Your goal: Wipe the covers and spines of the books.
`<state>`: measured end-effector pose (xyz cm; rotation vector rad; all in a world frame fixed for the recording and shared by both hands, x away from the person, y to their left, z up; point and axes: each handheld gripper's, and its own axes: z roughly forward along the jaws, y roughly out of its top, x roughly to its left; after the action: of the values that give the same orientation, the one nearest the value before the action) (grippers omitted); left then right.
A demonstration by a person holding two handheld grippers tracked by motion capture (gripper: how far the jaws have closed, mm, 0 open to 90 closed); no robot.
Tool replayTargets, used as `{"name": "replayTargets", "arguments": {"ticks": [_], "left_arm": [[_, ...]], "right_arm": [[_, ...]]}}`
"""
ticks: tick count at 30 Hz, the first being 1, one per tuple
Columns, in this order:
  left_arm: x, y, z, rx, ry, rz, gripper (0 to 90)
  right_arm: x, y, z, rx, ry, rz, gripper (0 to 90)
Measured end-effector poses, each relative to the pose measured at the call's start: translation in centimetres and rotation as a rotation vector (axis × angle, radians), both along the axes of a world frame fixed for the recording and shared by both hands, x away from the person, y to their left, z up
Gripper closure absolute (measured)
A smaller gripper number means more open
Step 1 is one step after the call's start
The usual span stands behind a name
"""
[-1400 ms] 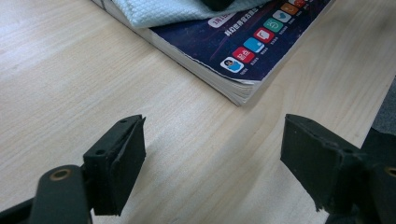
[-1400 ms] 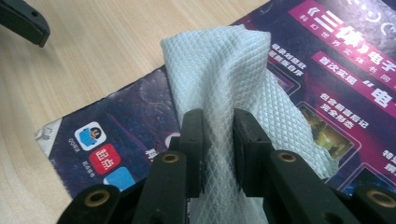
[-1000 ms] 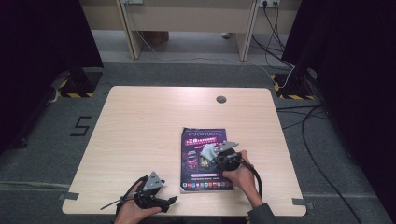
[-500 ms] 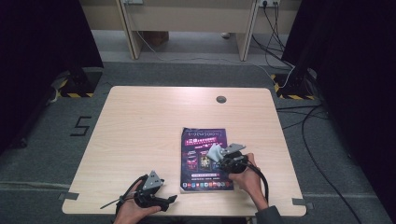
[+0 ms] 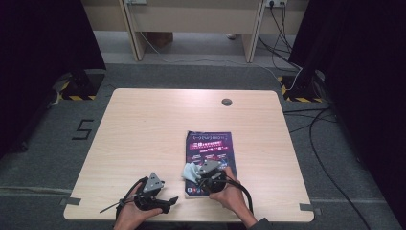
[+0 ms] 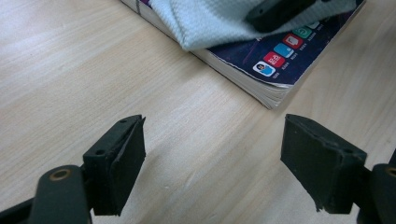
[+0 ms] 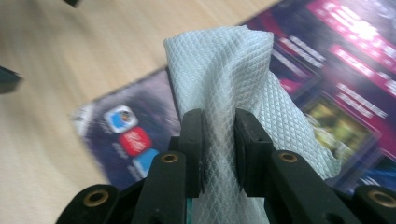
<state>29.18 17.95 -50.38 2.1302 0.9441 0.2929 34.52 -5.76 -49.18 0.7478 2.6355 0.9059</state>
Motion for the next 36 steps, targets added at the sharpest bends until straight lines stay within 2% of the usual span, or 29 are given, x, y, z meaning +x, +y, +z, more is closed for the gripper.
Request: {"name": "replayTargets", "arguments": {"ticks": [6, 8, 12, 19, 20, 24, 26, 30, 34, 36], "left_arm": [[0.2, 0.6, 0.3, -0.007, -0.006, 0.023, 21.2], [0.3, 0.8, 0.3, -0.005, -0.006, 0.035, 21.2], [0.4, 1.2, 0.3, -0.003, -0.005, 0.052, 21.2], [0.4, 1.4, 0.4, -0.002, -0.002, 0.063, 21.2], [0.4, 1.4, 0.4, -0.005, -0.006, 0.064, 21.3], [0.3, 1.7, 1.0, -0.009, -0.061, 0.103, 21.8], [0.4, 1.7, 0.9, -0.004, -0.059, 0.104, 21.8], [0.4, 1.8, 0.8, 0.006, -0.038, 0.103, 21.8], [0.4, 1.7, 0.8, 0.007, -0.041, 0.099, 21.8], [0.4, 1.7, 0.8, 0.004, -0.041, 0.096, 21.7]], "right_arm": [[-1.5, 1.0, 0.0, 0.014, 0.019, 0.051, 75.2], [-2.2, 1.4, 0.1, 0.013, 0.020, 0.081, 75.2], [-2.7, 1.8, 0.0, 0.009, 0.010, 0.100, 75.2], [-2.6, 1.6, 0.1, 0.006, 0.011, 0.093, 75.8], [-2.4, 1.3, 0.1, -0.008, 0.001, 0.080, 75.8], [-2.1, 0.9, 0.1, 0.000, 0.004, 0.064, 75.9], [-2.3, 1.1, 0.1, -0.011, 0.000, 0.061, 76.1], [-2.9, 2.0, 0.0, 0.003, 0.005, 0.092, 76.0], [-3.6, 2.7, 0.1, 0.003, 0.010, 0.127, 75.9], [-3.5, 2.7, 0.1, 0.009, 0.014, 0.126, 75.9]]}}
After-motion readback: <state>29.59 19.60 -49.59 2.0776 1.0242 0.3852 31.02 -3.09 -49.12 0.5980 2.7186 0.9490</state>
